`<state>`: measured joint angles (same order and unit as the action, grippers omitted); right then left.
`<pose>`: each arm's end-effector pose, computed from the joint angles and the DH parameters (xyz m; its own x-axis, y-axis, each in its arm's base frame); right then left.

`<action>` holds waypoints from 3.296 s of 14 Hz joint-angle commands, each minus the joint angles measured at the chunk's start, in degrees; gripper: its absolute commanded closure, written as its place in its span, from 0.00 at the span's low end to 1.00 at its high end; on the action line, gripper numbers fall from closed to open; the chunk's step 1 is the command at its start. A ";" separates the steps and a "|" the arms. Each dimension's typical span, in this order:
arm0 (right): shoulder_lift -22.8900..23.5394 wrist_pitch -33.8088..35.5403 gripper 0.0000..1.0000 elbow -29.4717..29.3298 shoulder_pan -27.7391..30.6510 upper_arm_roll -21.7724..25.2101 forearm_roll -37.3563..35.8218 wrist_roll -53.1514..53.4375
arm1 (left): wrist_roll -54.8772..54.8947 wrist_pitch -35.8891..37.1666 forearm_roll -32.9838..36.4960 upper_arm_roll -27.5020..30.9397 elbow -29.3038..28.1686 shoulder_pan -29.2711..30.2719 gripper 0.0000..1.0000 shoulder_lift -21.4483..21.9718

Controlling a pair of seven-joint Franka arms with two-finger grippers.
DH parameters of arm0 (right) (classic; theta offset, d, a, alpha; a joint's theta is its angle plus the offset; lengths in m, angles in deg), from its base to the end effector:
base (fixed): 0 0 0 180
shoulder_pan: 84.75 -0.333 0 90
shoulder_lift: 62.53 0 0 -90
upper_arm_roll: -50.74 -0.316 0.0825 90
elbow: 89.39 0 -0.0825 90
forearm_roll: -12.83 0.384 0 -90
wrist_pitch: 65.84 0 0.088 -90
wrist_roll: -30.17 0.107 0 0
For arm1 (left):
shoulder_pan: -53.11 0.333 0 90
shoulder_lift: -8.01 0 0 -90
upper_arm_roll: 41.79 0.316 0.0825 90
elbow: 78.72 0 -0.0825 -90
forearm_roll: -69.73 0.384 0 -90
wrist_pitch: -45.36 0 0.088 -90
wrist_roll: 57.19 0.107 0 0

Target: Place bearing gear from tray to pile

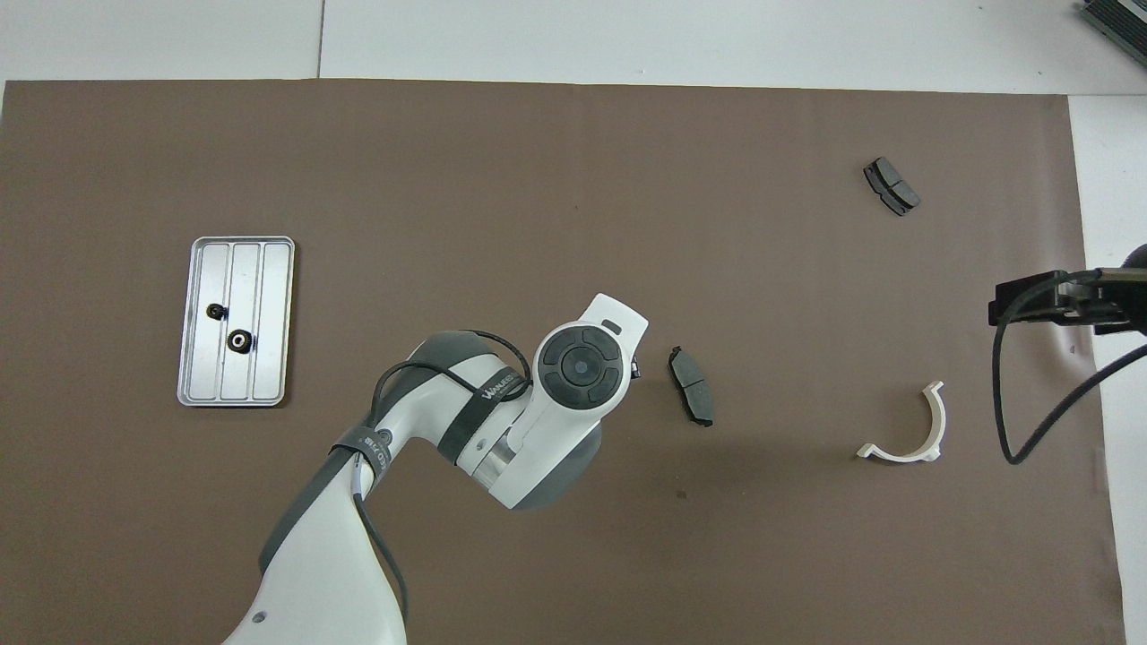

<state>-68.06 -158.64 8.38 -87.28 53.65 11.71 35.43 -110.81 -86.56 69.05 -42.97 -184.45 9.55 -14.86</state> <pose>0.5276 -0.0068 0.6167 0.9952 -0.0971 0.0109 -0.0973 -0.9952 0.0137 0.4582 -0.4532 0.3153 0.9862 0.1643 0.0204 0.1629 -0.9850 0.0569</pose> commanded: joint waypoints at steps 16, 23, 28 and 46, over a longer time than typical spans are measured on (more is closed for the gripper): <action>15.01 -26.45 0.00 8.22 -28.83 -0.71 1.82 25.92 | 40.13 11.43 0.50 3.91 -5.35 36.51 0.07 11.44; 24.24 -38.86 0.00 9.98 -35.42 -0.71 1.82 30.77 | 49.49 -4.65 0.24 3.82 -21.35 42.42 0.11 15.93; 27.68 -42.64 0.00 12.16 -37.10 -0.71 1.56 31.13 | 46.59 -5.37 -0.03 3.82 -23.56 41.46 0.18 16.20; 27.06 -48.27 0.20 15.78 -37.01 -0.62 0.77 29.90 | 46.68 1.20 0.06 3.64 -10.77 39.09 1.00 11.37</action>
<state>-39.78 -205.48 22.54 -124.45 52.87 12.51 66.33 -63.44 -91.02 69.04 -39.81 -202.96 50.77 -0.58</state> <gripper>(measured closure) 0.198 0.705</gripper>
